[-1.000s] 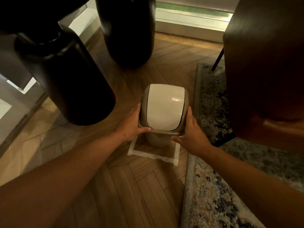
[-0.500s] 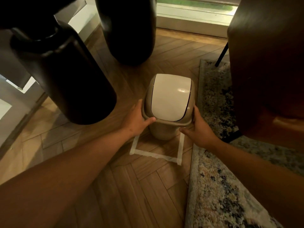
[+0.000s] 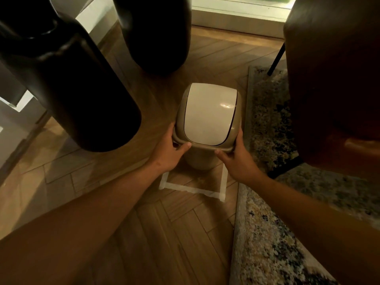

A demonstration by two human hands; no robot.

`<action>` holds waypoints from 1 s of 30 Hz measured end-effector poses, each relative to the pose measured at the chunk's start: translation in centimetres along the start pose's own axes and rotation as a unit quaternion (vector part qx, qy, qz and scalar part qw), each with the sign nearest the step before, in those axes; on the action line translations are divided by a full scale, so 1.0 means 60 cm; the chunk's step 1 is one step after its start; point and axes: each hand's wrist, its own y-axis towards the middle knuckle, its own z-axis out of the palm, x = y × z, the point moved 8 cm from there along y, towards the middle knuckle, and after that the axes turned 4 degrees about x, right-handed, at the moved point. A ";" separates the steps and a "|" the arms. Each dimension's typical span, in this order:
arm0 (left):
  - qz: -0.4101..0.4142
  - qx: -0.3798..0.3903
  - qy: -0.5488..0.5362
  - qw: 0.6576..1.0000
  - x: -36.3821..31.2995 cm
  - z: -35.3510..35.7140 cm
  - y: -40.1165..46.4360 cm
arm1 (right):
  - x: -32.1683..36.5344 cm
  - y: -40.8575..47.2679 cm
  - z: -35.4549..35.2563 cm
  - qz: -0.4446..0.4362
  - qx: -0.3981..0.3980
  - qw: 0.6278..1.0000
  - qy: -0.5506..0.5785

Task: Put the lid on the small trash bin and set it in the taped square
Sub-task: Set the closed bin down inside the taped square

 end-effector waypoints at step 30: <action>-0.012 0.004 -0.052 0.999 0.015 0.002 0.003 | -0.013 -0.004 -0.008 0.016 -0.004 1.000 -0.001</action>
